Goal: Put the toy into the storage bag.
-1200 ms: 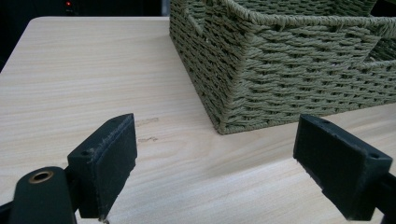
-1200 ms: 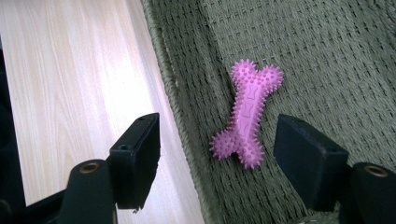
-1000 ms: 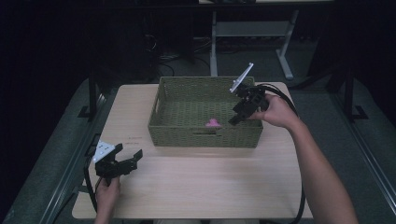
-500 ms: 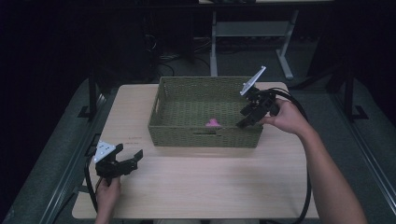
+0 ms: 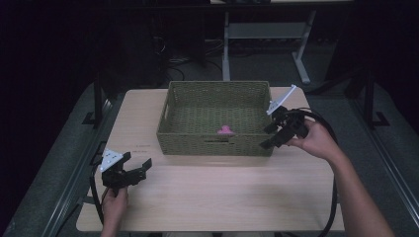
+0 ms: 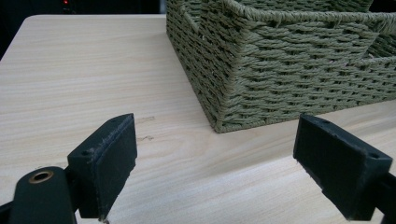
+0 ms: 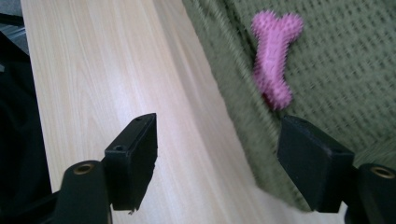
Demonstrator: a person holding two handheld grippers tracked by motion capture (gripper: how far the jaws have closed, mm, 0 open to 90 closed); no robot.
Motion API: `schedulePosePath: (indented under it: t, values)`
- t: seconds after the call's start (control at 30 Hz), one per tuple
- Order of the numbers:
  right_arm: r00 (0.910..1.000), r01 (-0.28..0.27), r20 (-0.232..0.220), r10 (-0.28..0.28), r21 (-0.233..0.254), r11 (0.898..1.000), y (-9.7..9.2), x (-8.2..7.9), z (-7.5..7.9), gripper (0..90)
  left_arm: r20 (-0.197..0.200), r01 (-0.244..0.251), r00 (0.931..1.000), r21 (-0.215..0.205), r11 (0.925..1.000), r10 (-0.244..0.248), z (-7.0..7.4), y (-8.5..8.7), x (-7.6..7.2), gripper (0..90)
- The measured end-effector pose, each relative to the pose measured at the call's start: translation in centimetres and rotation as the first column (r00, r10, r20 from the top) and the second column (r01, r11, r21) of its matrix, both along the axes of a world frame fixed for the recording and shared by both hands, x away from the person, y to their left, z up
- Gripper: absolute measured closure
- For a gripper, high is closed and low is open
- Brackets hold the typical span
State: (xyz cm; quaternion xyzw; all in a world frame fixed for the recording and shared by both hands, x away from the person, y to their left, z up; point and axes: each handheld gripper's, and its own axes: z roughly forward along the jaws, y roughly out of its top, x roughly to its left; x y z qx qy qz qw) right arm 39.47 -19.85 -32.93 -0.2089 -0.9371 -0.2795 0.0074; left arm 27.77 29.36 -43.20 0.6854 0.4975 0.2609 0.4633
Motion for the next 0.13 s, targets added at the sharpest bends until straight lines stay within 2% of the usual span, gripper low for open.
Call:
schedulePosePath:
  t: [0.13]
  values:
    - [1.0000,0.003,0.009,-0.003,0.008,1.000,-0.5,-1.4,-1.0,28.0,0.002,-0.001,1.0000,0.002,1.0000,0.001,0.0,0.0,0.0,13.0]
